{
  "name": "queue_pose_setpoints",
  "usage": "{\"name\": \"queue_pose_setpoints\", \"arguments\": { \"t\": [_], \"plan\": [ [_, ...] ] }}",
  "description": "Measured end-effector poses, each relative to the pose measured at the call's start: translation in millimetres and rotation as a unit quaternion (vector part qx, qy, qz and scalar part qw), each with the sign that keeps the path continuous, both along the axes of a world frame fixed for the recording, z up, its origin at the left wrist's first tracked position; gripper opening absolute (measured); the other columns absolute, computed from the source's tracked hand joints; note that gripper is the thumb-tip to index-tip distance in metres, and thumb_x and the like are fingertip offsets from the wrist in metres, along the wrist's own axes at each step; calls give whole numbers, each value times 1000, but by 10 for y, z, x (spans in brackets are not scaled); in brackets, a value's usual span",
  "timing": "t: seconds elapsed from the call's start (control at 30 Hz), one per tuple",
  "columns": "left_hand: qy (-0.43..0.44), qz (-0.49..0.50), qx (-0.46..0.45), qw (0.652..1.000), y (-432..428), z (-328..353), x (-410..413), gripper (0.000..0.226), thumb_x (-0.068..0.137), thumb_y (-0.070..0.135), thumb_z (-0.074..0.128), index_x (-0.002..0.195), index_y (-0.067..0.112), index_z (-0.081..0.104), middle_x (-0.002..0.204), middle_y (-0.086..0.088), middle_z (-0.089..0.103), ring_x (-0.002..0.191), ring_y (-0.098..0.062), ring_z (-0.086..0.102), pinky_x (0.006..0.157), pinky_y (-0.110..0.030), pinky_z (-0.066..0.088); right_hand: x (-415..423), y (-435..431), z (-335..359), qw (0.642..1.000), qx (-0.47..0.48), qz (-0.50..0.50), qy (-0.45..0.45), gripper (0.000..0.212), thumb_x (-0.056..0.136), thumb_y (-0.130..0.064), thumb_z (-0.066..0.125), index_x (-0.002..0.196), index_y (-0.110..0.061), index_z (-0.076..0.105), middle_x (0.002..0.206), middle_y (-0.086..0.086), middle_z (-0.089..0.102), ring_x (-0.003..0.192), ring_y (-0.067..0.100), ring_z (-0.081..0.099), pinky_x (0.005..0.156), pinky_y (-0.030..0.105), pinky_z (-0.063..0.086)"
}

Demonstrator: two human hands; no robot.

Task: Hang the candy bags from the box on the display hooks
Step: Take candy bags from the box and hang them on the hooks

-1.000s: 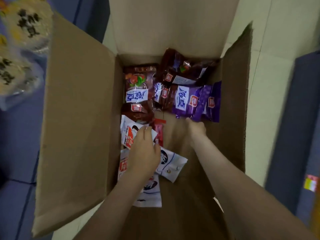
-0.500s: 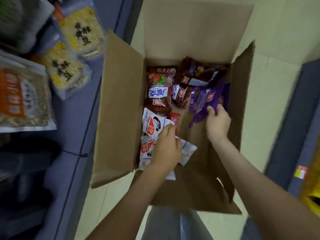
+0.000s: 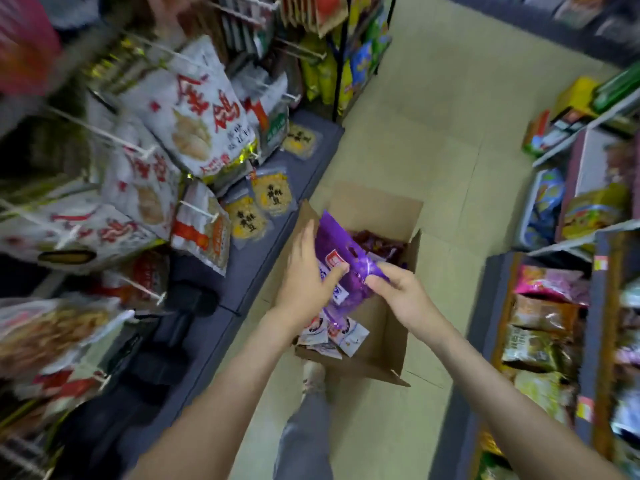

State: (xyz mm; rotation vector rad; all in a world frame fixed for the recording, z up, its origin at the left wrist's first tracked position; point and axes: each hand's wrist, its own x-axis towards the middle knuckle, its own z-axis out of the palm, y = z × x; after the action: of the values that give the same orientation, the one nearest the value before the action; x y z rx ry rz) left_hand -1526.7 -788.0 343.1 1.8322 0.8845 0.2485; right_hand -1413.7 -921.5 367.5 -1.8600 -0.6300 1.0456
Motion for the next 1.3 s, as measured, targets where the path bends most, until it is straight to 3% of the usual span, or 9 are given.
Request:
{"name": "queue_pose_setpoints", "arguments": {
  "t": [0.1,0.2,0.27,0.43,0.6,0.73,0.93,1.1,1.3],
  "plan": [
    [-54,63,-140,987,14,523,-690,108,65,55,76,148,17,18,142,5,43,127,-9,47,109,-33,35,-467,22,594,996,76,46,29,12,92,-9,54,84,-12,63,74,-11,65,71,3,56,68,19,43],
    [-90,69,-152,982,-48,940,-1446,60,68,48,80,117,23,56,112,7,68,103,-9,63,96,-32,48,-980,-38,1070,987,129,69,61,17,93,-10,51,81,-12,61,71,-9,65,67,4,58,63,17,46],
    [-134,87,-168,973,-182,1245,-1892,29,76,28,75,101,22,63,97,9,72,90,-8,65,87,-29,50,-1330,-50,1380,981,163,82,67,20,92,-18,53,74,-18,62,69,-9,61,68,6,56,62,20,46],
    [-259,173,-198,929,-540,1996,-2789,28,71,25,69,96,13,65,86,-3,74,74,-16,68,78,-37,55,-2123,52,2136,970,217,101,32,21,90,-28,55,73,-15,57,72,6,55,70,21,49,66,34,36],
    [-321,269,-104,902,-696,2660,-3508,5,89,8,61,88,13,62,70,4,73,61,-7,67,57,-24,54,-2879,244,2784,945,261,123,-152,28,97,-14,47,72,-22,53,73,-6,55,75,11,50,72,30,35],
    [-306,321,10,896,-745,3088,-4151,4,86,24,70,82,23,70,83,2,75,78,-16,69,76,-39,56,-3546,363,3181,899,327,109,-269,18,97,-14,47,83,-10,56,75,14,60,73,23,52,68,32,35],
    [-328,353,110,869,-945,3626,-5148,20,82,34,69,93,17,67,91,-1,75,84,-18,70,78,-40,56,-4655,436,3697,825,475,98,-290,20,95,-10,44,90,1,59,70,17,58,66,20,46,60,13,32],
    [-353,368,145,848,-1116,3958,-5965,19,77,36,69,90,23,69,93,-4,75,90,-23,70,78,-39,56,-5445,515,3916,805,521,140,-248,17,95,-10,44,90,-3,59,67,-5,52,62,-1,46,60,11,33],
    [-390,430,169,796,-1169,4263,-6611,8,90,18,62,87,19,68,84,1,75,80,-15,71,68,-27,56,-6171,572,4202,779,534,217,-247,15,97,-7,46,86,-16,52,67,-12,50,61,-1,46,57,8,34]
  ]
}}
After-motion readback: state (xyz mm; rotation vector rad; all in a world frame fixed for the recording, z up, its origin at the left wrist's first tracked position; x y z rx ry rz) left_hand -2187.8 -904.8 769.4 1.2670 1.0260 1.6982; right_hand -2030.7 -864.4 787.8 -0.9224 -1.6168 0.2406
